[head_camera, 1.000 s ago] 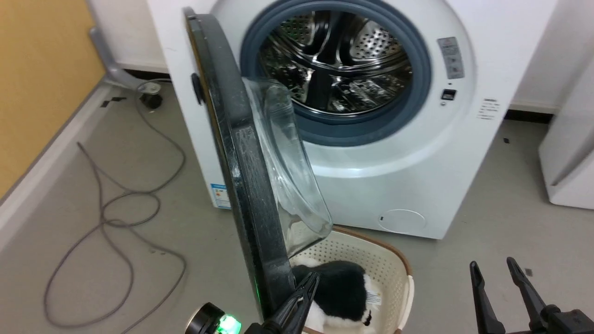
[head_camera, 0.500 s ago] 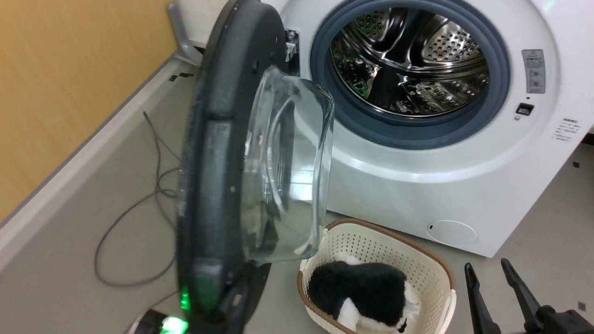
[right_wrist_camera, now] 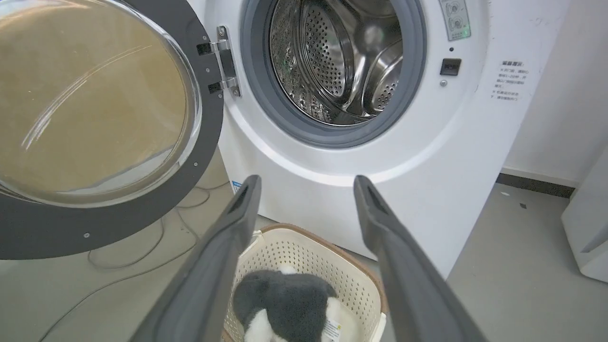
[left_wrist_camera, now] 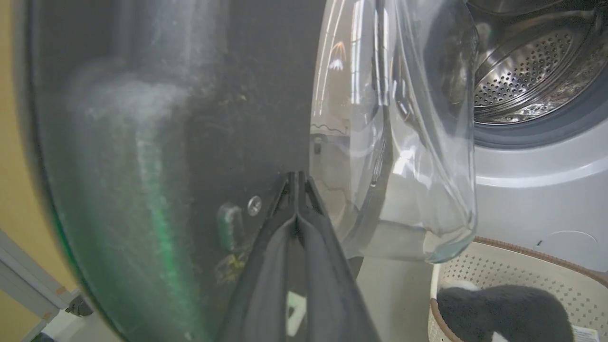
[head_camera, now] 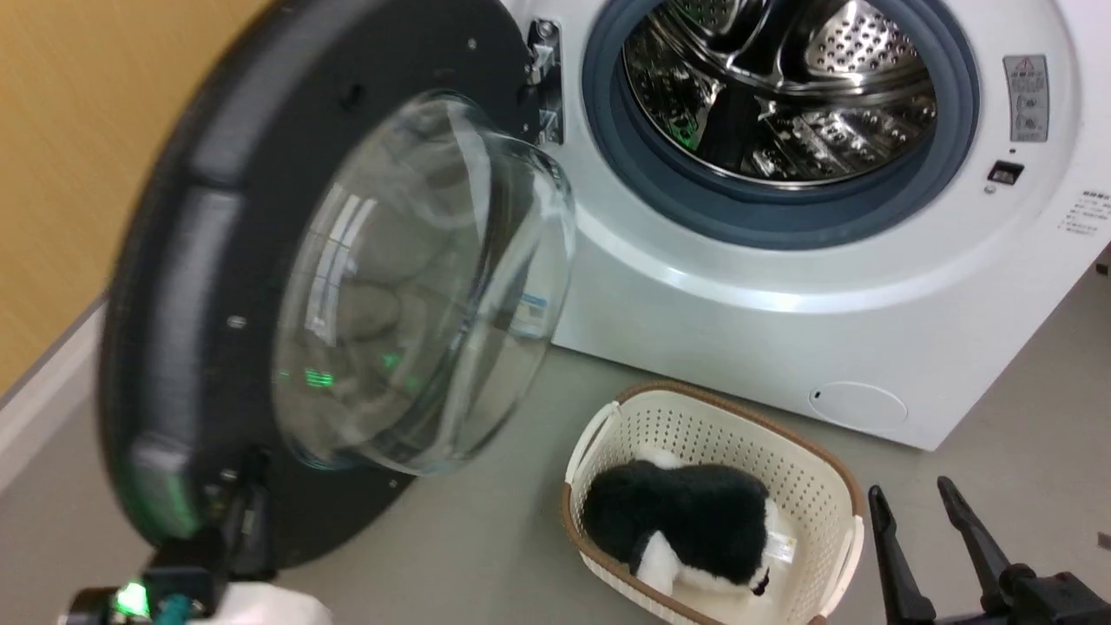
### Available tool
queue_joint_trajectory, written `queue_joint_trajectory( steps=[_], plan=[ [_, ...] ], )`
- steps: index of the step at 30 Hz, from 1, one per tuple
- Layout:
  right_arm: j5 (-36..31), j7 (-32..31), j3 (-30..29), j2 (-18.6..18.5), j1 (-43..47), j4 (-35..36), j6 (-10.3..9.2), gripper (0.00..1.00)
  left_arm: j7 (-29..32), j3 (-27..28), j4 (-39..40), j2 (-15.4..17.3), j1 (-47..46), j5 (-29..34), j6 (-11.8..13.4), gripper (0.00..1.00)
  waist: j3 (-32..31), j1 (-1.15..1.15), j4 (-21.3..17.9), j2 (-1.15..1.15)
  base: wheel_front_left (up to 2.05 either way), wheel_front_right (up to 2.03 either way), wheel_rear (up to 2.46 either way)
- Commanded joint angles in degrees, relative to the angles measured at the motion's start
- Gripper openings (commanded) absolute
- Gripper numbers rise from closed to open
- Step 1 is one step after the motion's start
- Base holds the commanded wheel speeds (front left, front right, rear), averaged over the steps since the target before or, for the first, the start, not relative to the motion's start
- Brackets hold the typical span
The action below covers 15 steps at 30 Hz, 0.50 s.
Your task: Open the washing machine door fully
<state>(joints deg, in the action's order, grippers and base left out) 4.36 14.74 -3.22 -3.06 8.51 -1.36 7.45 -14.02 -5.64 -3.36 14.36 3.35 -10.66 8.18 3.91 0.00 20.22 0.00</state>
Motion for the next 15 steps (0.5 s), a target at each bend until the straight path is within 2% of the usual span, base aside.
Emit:
queue_joint_trajectory(
  steps=[1,15],
  plan=[
    [-0.6,0.3,0.0,0.2,-1.3,-0.1,0.03,1.0,-0.4,1.2,-0.7,0.3,-1.7,-0.6,0.7,0.0,0.9,0.0,-0.5,0.0,0.0,0.0,0.0],
    [-2.5,0.3,-1.2,0.2,-4.0,0.3,0.03,1.0,-1.0,15.8,-7.5,0.7,-9.5,-5.0,3.4,0.0,5.8,0.0,-3.3,0.0,0.0,0.0,0.0]
  ],
)
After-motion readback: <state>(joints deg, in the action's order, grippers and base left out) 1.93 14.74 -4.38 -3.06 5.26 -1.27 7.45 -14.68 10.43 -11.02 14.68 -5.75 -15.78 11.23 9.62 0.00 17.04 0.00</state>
